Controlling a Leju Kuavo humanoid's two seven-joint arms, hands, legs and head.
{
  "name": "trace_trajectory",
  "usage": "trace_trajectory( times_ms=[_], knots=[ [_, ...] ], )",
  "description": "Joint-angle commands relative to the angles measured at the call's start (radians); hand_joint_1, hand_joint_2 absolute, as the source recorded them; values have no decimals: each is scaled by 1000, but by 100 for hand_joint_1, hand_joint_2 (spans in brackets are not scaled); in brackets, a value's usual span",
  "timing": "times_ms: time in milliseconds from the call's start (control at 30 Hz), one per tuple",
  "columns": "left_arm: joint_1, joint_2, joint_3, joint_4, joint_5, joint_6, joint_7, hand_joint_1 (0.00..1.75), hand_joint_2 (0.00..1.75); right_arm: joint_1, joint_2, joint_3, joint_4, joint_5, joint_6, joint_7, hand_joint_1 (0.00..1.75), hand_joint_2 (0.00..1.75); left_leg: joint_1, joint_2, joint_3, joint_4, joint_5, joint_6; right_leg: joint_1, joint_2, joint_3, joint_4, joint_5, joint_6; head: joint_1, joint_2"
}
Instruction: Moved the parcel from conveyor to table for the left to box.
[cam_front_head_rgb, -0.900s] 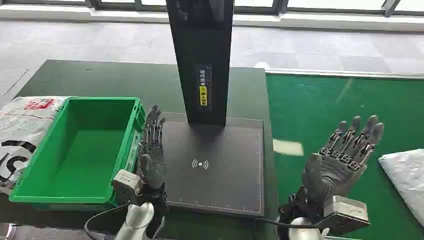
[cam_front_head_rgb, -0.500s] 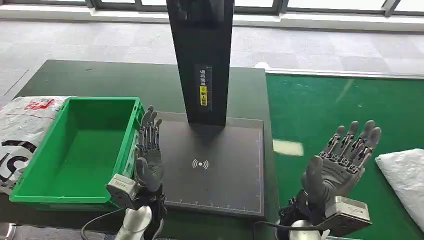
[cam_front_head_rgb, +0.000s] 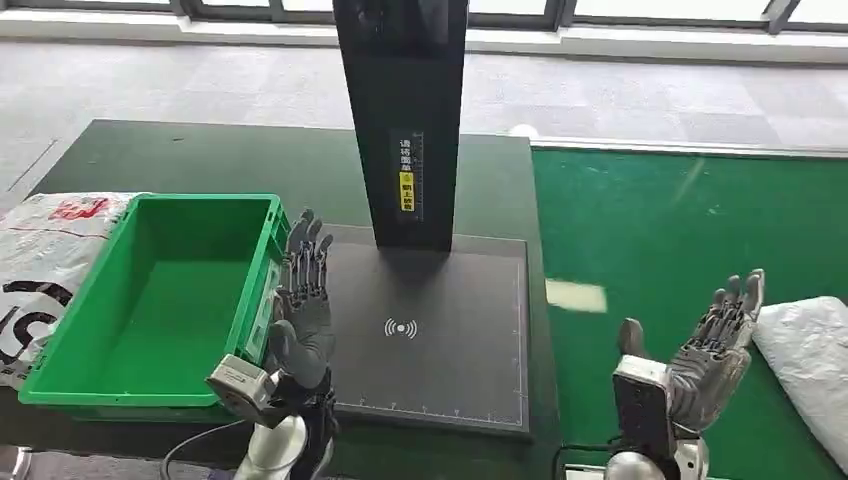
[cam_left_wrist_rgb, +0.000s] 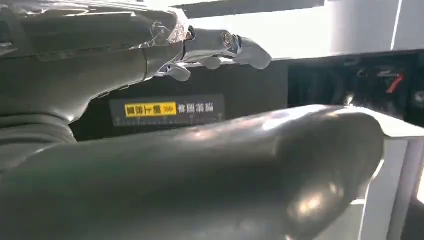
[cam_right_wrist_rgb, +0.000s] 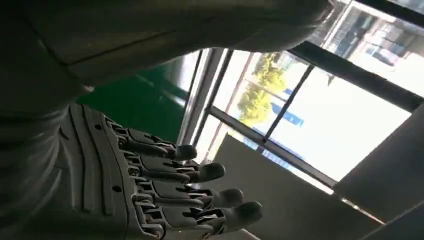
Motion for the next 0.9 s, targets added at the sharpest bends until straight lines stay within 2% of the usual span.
trace_trajectory(
  times_ms=[33,133,167,300,400,433,533,567,600,633,700,733,767,833,900],
  knots=[
    [-53,-45,6,77,-11,-27,24,0,0,-62,-165,-116,131,-12,56,88,0,0,0,-5,0,-2,2,1,0,-5,2,-4,1,2,0,0],
    [-54,-44,7,84,-14,-27,28,0,0,-50,-173,-107,127,12,62,108,0,0,0,-2,-1,0,1,0,0,-2,1,-2,1,1,0,0],
    [-59,-44,10,95,-17,-21,34,0,0,-45,-202,-115,140,38,71,138,0,175,-1,-2,0,-2,1,0,0,-2,3,-3,1,1,0,0],
    [-62,-37,7,129,41,9,45,0,0,-83,-354,-178,284,50,133,136,0,175,0,-4,2,-2,1,1,0,-4,5,-5,2,2,0,0],
    [-59,-15,-13,142,80,-23,54,0,0,-59,-460,-248,359,124,186,180,0,175,-1,-4,1,-1,1,2,-1,-5,4,-4,1,3,0,0],
    [-57,-13,-18,146,80,-27,35,0,0,-42,-478,-303,370,172,221,215,0,175,-1,-6,1,-2,1,3,-1,-6,5,-5,1,3,0,0],
    [-50,-13,-20,161,79,-28,10,0,0,-27,-503,-460,415,176,328,194,0,175,-2,-6,0,1,-1,4,-2,-7,4,-4,0,4,0,0],
    [-48,-10,-18,167,83,-34,5,0,0,-29,-517,-501,439,196,384,193,0,175,-2,-10,0,0,-1,4,-2,-10,6,-6,0,4,0,0],
    [-46,-5,-18,166,75,-39,3,0,0,-34,-540,-537,474,233,437,205,0,175,-3,-8,0,1,-1,5,-3,-8,5,-4,-1,5,0,0],
    [-40,0,-15,158,60,-48,3,0,0,-58,-582,-579,537,270,493,211,0,175,-3,-8,1,0,-1,5,-3,-8,6,-6,-1,6,0,0],
    [-35,3,-11,158,56,-62,3,0,0,-109,-685,-590,676,379,492,263,0,175,-4,-6,0,1,-3,6,-4,-6,5,-4,-1,7,0,0],
    [-33,5,-9,167,57,-67,3,0,0,-180,-739,-574,803,413,471,277,0,175,-5,-6,1,1,-3,7,-5,-6,6,-6,-1,8,0,0],
    [-32,8,-9,175,59,-71,3,0,0,-252,-772,-539,913,427,463,295,0,175,-6,-1,1,2,-4,8,-5,-1,5,-4,0,8,0,0],
    [-29,10,-5,174,59,-78,3,0,0,-337,-798,-480,1044,433,408,308,0,175,-8,4,2,1,-5,9,-7,4,5,-5,1,9,0,0],
    [-27,13,0,182,67,-95,3,0,0,-399,-804,-433,1141,456,399,355,0,175,-8,8,2,1,-5,9,-7,7,4,-5,2,10,0,0]
  ],
)
